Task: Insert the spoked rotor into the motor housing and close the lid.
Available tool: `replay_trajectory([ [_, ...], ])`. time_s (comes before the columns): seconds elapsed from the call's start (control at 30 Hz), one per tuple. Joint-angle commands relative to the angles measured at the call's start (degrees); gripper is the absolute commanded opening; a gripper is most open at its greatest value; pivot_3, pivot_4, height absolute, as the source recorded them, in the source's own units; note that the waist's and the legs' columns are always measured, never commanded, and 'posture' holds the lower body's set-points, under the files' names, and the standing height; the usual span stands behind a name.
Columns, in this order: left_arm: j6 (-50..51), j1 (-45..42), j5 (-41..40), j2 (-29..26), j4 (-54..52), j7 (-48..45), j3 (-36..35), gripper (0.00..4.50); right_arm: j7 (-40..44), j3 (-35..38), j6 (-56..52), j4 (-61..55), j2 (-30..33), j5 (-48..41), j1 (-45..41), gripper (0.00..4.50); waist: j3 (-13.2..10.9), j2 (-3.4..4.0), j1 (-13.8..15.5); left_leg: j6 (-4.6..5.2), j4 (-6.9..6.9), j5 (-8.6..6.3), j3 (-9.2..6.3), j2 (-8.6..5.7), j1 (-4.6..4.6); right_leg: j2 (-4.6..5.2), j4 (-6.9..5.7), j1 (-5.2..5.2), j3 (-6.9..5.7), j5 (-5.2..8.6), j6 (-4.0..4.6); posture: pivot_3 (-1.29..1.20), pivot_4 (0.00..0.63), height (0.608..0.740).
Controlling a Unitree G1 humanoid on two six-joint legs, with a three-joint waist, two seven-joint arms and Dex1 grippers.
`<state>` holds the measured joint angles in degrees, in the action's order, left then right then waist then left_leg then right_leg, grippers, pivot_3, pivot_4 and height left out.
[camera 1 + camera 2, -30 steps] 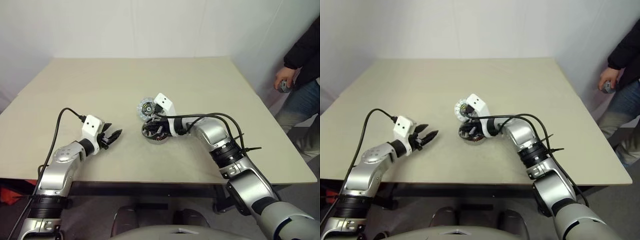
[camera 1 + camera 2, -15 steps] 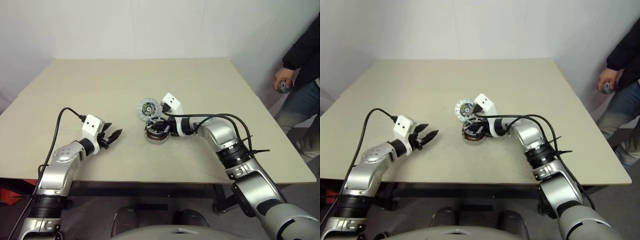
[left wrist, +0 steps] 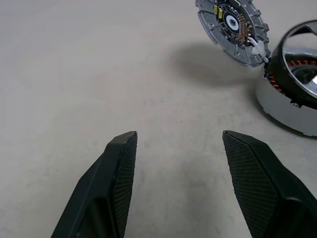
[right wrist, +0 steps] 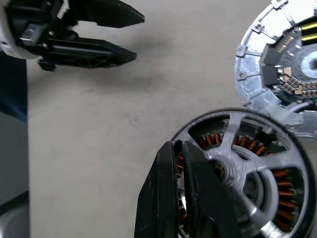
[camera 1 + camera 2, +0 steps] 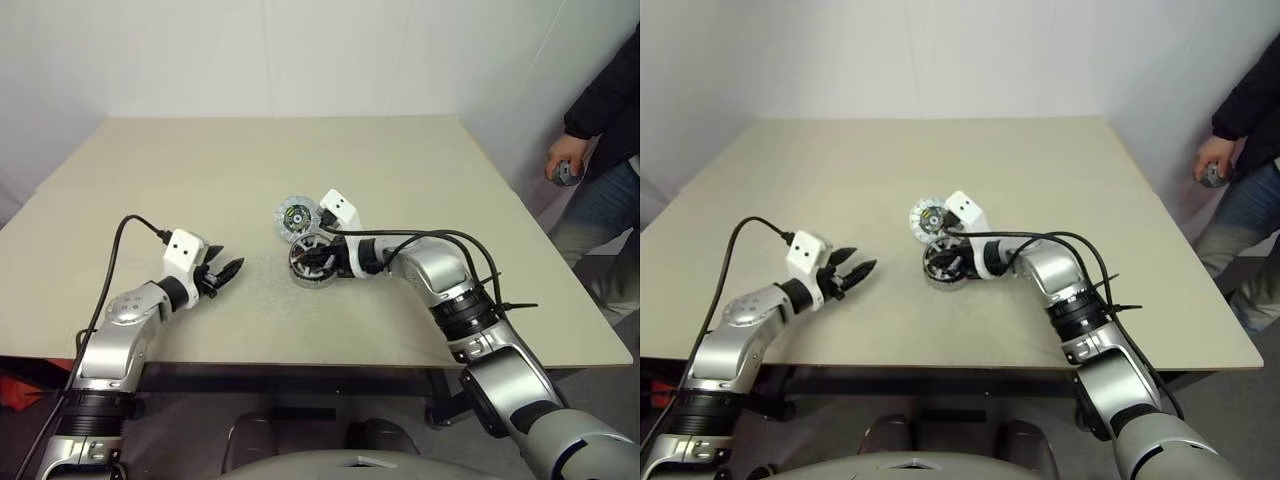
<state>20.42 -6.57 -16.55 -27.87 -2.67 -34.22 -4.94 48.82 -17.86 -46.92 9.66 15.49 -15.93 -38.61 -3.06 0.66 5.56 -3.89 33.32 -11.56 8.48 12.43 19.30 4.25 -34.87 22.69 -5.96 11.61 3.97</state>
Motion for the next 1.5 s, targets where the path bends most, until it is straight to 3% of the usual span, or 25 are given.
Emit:
replay_trajectory([
  [0.03, -1.17, -0.2, -0.18, -0.54, -1.07, -0.02, -1.59, 2.89, 0.27, 2.58, -0.86, -3.53, -0.17, -2.11, -1.33, 0.24, 0.0, 0.0, 0.01, 0.0, 0.0, 0.0, 0.0, 0.0, 0.0, 0.0, 0.0, 0.0, 0.0, 0.0, 0.0, 0.0, 0.0, 0.74],
  [0.37, -1.35, -0.45, -0.06, -0.24, -0.67, -0.04, -1.32, 2.89, -1.11, 4.92, -0.63, -2.54, -0.54, -2.99, -2.9, 0.24, 0.0, 0.0, 0.01, 0.0, 0.0, 0.0, 0.0, 0.0, 0.0, 0.0, 0.0, 0.01, 0.0, 0.0, 0.0, 0.0, 0.0, 0.74],
  [0.5, -1.38, -0.9, 0.08, -0.03, -0.44, 0.09, -1.04, 2.89, -2.14, 4.36, 6.44, 1.34, 0.38, 0.67, -2.83, 0.24, 0.0, 0.0, 0.02, 0.0, 0.0, 0.0, 0.0, 0.0, 0.0, 0.0, 0.0, 0.01, 0.0, 0.0, 0.0, 0.0, 0.0, 0.74],
  [1.03, -1.31, -1.27, 0.18, -0.34, -0.95, 0.06, -1.31, 2.89, -3.58, 2.5, 17.43, 14.57, -2.51, 7.15, 0.0, 0.24, 0.02, -0.03, -0.09, 0.19, 0.0, -0.11, 0.01, 0.0, -0.22, 0.0, 0.0, -0.18, 0.02, 0.01, 0.0, 0.0, 0.0, 0.74],
  [1.3, -1.23, -1.9, 0.16, 0.03, -0.95, 0.21, -0.93, 2.89, 5.0, 7.25, 19.57, 5.42, -0.03, 1.43, -4.76, 0.24, 0.01, -0.02, -0.07, 0.24, 0.04, -0.12, 0.01, 0.01, -0.19, 0.0, 0.0, -0.19, 0.01, 0.01, 0.0, 0.0, 0.0, 0.74],
  [1.5, -1.34, -3.73, 0.37, 0.43, -0.14, 0.15, -0.53, 2.89, 23.12, -3.51, 39.07, 3.4, 11.49, 10.22, -4.33, 0.24, 0.03, -0.05, 0.19, 0.43, 0.04, -0.24, 0.01, 0.04, -0.11, 0.01, 0.09, -0.23, 0.0, -0.01, 0.07, 0.0, 0.0, 0.74],
])
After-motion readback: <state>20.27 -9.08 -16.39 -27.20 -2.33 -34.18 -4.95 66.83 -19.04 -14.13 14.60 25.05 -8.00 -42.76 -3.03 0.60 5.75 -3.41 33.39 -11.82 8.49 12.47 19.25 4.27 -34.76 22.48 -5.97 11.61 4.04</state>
